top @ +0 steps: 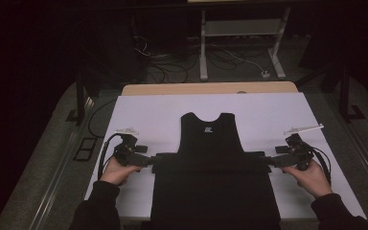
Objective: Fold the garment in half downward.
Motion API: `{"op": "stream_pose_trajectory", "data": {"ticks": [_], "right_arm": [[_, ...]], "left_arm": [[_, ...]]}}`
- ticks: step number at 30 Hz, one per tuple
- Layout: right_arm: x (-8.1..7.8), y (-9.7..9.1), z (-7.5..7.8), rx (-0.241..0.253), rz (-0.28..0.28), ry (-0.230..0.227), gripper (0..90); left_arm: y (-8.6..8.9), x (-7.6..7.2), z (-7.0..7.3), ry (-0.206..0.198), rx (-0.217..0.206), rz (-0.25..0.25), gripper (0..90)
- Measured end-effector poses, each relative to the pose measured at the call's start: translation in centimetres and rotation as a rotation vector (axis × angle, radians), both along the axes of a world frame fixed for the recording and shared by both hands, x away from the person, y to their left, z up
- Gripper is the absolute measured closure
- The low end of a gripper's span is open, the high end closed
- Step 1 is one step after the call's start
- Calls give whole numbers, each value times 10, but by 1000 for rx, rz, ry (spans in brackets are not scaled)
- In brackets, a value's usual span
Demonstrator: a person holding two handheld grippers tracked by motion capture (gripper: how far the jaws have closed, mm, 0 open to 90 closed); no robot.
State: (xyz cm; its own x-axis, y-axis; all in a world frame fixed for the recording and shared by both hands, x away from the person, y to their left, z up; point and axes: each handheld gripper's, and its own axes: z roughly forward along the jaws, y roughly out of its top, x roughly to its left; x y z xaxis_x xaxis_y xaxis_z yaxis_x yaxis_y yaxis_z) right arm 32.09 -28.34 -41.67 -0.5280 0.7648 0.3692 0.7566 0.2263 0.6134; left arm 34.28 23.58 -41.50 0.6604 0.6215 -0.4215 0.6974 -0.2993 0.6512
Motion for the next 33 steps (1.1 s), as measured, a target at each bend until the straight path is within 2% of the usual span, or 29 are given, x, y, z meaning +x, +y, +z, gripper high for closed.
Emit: {"op": "stream_pose_trajectory", "data": {"ticks": [4, 12, 17, 27, 30, 33], "right_arm": [[4, 0, 2, -9, -5, -19, 0], [11, -3, 6, -1, -15, -31, 0], [14, -4, 10, 1, -11, -31, 0], [22, -5, 25, -4, -8, -50, 0], [25, -5, 28, -3, -9, -50, 0], [28, -4, 30, -9, -5, -51, 0]], "left_arm": [[0, 1, 1, -6, 21, -1, 0], [-5, 11, 21, -35, 32, 2, 0], [-7, 16, 29, -41, 35, -4, 0], [-8, 25, 36, -45, 60, -1, 0], [-7, 27, 37, -70, 91, -10, 0], [-7, 29, 38, -68, 96, -18, 0]]}}
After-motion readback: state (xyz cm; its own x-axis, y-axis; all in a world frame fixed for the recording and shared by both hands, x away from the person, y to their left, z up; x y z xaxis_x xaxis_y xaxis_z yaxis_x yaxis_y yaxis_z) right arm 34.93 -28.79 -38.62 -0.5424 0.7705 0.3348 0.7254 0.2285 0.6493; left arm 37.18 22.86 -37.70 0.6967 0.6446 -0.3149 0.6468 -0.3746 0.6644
